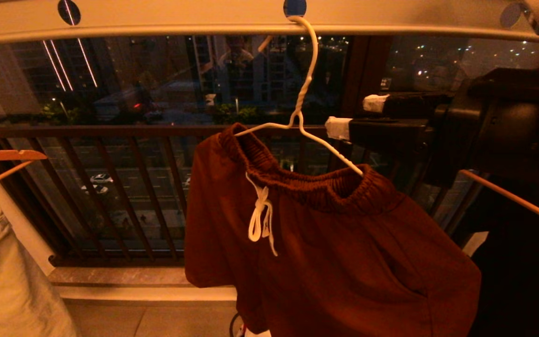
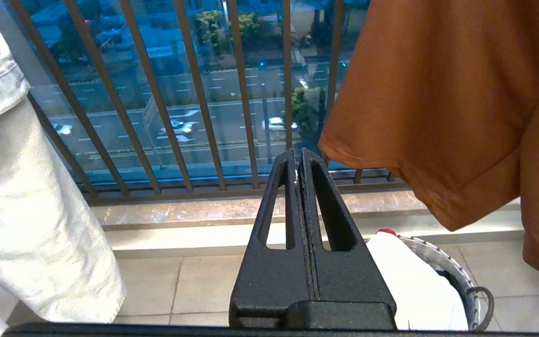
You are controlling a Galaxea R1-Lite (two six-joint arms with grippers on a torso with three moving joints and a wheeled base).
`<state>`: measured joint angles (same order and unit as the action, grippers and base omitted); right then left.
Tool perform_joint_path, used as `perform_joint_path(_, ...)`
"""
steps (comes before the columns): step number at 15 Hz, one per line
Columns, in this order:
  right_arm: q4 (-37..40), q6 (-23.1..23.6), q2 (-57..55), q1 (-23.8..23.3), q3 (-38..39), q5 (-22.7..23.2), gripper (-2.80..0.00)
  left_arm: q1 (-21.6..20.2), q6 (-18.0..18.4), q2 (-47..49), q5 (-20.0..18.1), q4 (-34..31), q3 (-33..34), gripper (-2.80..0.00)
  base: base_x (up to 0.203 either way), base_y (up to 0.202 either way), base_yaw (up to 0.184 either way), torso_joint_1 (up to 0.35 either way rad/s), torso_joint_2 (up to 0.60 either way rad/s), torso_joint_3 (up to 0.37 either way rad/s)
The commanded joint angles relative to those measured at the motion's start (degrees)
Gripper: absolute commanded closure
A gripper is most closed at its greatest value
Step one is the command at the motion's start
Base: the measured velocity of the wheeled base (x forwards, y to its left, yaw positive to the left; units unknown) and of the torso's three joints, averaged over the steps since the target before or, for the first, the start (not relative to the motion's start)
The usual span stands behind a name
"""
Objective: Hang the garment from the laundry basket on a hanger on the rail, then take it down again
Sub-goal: Take the clothes off the clothes rack
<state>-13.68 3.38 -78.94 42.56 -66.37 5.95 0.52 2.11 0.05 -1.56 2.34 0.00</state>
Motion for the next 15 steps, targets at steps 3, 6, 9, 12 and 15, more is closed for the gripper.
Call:
perform_joint_path(3,-2.94,0.11,-4.17,0.94,-0.51,0.03,-2.8,0.0,0.0,0.04,0.05,0.03,0.79,0.0,0.0,0.0,0.0,0.0,0.0,0.0)
perform_joint_path(6,-5.98,0.84,-6.7,1.88,-1.46,-0.43,-2.8,0.0,0.0,0.04,0.04,0.03,0.79,0.0,0.0,0.0,0.0,0.0,0.0,0.0)
perform_joint_path(9,-6.1,2.41,-9.68,3.13,-4.11,-1.92,-2.8,0.0,0.0,0.04,0.0,0.03,0.79,0.0,0.0,0.0,0.0,0.0,0.0,0.0)
perform_joint_path(12,-6.19,2.45,-12.25,4.0,-6.76,-3.01,-2.8,0.0,0.0,0.04,-0.02,0.03,0.79,0.0,0.0,0.0,0.0,0.0,0.0,0.0)
perform_joint_path(15,-6.19,2.51,-14.92,4.53,-8.75,-3.39,-2.8,0.0,0.0,0.04,0.07,0.03,0.79,0.0,0.0,0.0,0.0,0.0,0.0,0.0)
